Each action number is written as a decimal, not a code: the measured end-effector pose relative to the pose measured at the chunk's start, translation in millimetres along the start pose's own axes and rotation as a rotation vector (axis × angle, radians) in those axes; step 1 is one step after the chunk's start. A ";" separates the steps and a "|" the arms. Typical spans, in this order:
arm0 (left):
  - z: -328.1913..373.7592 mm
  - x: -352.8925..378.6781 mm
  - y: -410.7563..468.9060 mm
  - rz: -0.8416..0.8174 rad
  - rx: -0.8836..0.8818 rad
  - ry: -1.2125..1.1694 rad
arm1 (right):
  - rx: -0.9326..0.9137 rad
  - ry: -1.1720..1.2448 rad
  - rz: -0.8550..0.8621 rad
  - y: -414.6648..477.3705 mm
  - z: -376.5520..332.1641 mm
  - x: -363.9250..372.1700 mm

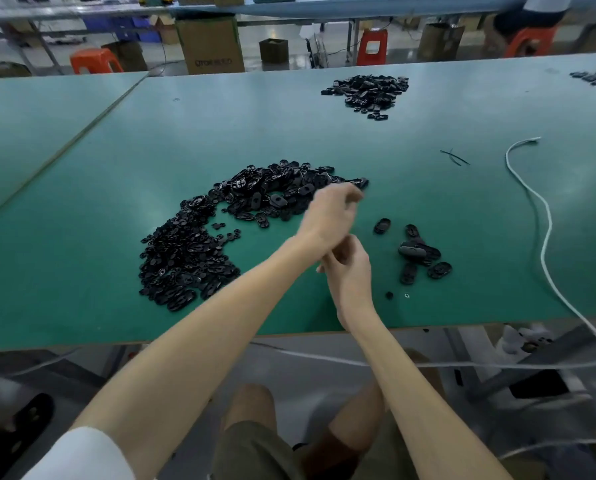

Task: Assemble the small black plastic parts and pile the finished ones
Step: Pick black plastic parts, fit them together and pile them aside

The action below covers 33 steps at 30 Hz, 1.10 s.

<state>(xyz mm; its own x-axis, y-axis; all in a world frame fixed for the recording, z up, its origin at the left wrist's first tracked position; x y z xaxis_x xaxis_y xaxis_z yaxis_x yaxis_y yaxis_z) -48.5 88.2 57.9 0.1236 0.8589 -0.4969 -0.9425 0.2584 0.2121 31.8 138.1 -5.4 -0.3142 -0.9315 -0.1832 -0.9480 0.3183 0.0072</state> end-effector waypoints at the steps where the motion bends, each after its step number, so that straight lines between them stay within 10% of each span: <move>1: -8.8 -12.3 2.2 0.035 -0.019 0.115 | 0.004 0.005 -0.007 -0.6 -0.7 -0.9; 5: -49.0 -58.0 2.0 -0.024 -0.079 0.652 | -0.022 0.027 -0.004 -1.5 -1.1 0.2; 12: -87.7 -86.0 -2.5 -0.044 0.030 0.796 | -0.015 0.026 -0.012 -0.9 -1.4 1.3; 28: -73.8 -99.7 -13.8 0.229 -0.052 0.313 | -0.034 0.033 -0.016 -0.8 1.6 1.2; 33: -47.4 -75.5 -30.5 -0.018 -0.029 -0.010 | -0.045 0.041 0.027 3.3 1.9 1.4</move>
<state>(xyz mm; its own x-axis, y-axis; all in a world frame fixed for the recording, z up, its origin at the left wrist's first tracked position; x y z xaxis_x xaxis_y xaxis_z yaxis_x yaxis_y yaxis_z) -43.8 -5.4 49.1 0.1442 0.8587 -0.4917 -0.9486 0.2615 0.1785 28.3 138.1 -7.4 -0.3404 -0.9295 -0.1417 -0.9403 0.3357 0.0563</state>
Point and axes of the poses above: each hand's wrist, its own y-axis towards the middle knuckle, its own x-axis out of the palm, z = x × y, the point moved 1 cm from there along y, towards the middle knuckle, and after that the axes turned 12 degrees about -y, right-handed, at the moved point
